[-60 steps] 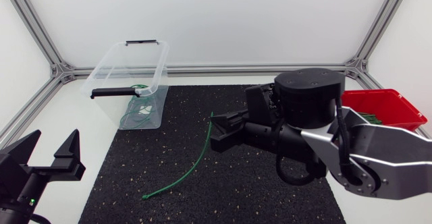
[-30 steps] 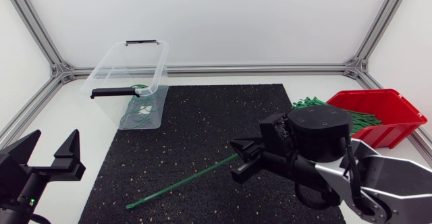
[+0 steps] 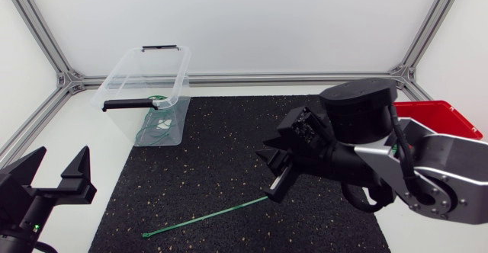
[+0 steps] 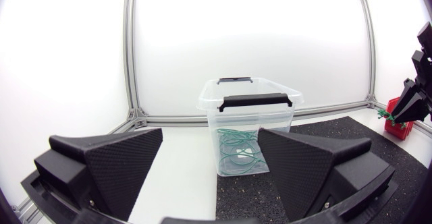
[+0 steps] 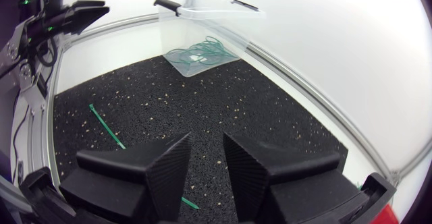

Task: Take a green cable tie from the red box, thread the tail through the head to close it, then place it in the transparent bin on the left.

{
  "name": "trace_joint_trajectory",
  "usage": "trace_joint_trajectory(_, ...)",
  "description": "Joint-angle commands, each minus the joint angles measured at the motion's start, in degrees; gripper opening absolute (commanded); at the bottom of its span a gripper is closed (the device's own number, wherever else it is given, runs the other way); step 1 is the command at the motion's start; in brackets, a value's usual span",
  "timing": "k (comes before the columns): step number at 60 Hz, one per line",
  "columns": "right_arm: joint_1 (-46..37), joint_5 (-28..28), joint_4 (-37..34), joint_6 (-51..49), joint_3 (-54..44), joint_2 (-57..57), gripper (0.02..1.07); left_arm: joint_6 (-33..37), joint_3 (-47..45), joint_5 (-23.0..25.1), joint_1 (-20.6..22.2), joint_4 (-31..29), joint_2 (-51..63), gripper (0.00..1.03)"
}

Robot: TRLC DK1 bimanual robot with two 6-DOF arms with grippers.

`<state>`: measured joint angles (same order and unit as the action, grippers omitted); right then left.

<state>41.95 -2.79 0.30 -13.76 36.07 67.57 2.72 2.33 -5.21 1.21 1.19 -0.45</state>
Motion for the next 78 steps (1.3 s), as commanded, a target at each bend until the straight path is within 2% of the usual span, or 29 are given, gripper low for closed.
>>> trace_joint_trajectory(1,1.29,-2.14,-3.28,-10.06,4.0,4.15,0.43,-1.4,-2.24,-0.24,0.19,-1.28,0.36,0.99)
trace_joint_trajectory(5,1.46,-5.74,-6.89,-14.45,7.43,8.19,0.43,-1.4,-2.24,-0.24,0.19,-1.28,0.36,0.99)
trace_joint_trajectory(7,1.64,-5.91,-7.24,-14.72,8.31,9.42,0.44,-1.4,-2.24,-0.24,0.19,-1.37,0.36,0.99)
trace_joint_trajectory(11,2.69,-6.0,-10.4,-15.16,11.39,13.11,0.52,-1.4,-2.24,-0.24,0.19,-1.28,0.36,0.99)
trace_joint_trajectory(15,4.1,-7.5,-16.2,-15.6,16.22,18.47,0.53,-1.4,-2.24,-0.24,0.19,-1.37,0.36,0.99)
trace_joint_trajectory(22,8.58,-7.76,-15.94,-18.23,17.36,22.25,0.65,-1.4,-2.24,-0.24,0.19,-1.37,0.36,0.99)
trace_joint_trajectory(32,14.56,-7.5,-14.71,-21.22,19.21,28.85,0.65,-1.4,-2.24,-0.24,0.19,-1.37,0.45,0.99)
trace_joint_trajectory(62,21.68,-9.61,-12.42,-21.57,31.16,44.4,0.64,-1.4,-2.24,-0.24,0.19,-1.19,0.36,0.99)
trace_joint_trajectory(72,22.73,-9.69,-12.25,-21.49,33.71,47.74,0.52,-1.4,-2.24,-0.24,0.11,-1.28,0.36,0.99)
trace_joint_trajectory(78,22.73,-9.69,-11.63,-21.22,34.06,48.71,0.52,-1.4,-2.24,-0.24,0.19,-1.19,0.36,0.99)
